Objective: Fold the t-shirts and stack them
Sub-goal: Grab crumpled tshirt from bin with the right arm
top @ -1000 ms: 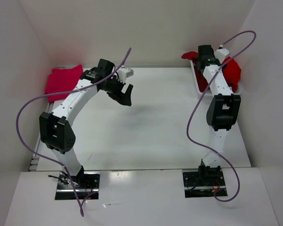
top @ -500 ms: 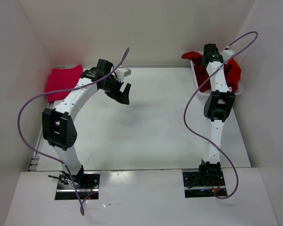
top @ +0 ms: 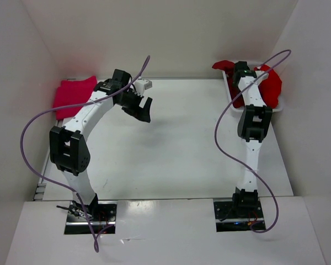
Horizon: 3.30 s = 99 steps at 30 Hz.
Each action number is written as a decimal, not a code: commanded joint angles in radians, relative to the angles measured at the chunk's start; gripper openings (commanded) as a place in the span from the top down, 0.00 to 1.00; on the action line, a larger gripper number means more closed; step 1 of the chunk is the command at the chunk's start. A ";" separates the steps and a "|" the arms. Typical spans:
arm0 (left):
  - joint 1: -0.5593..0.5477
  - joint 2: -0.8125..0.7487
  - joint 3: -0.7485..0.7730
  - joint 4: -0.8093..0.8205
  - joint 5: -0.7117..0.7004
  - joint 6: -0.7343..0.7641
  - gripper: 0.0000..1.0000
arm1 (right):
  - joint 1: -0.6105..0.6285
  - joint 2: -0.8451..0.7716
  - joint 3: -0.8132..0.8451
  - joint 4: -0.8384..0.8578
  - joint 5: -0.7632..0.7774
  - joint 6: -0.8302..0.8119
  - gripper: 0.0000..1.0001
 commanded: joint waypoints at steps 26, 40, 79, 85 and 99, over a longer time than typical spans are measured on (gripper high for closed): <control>0.003 -0.145 -0.006 -0.001 0.008 0.025 0.01 | 0.195 -0.564 -0.421 0.322 0.165 0.000 0.17; 0.022 -0.136 -0.025 0.009 0.019 0.034 0.01 | 0.020 -0.454 -0.538 0.330 0.043 0.142 0.12; 0.022 -0.084 -0.015 -0.001 0.028 0.034 0.01 | 0.034 -0.306 -0.429 0.340 0.107 0.011 0.27; 0.022 -0.084 -0.015 -0.001 0.028 0.034 0.01 | 0.034 -0.306 -0.438 0.331 0.076 0.011 0.94; 0.022 -0.093 -0.006 -0.010 0.019 0.034 0.01 | 0.034 -0.374 -0.535 0.386 -0.057 0.005 0.39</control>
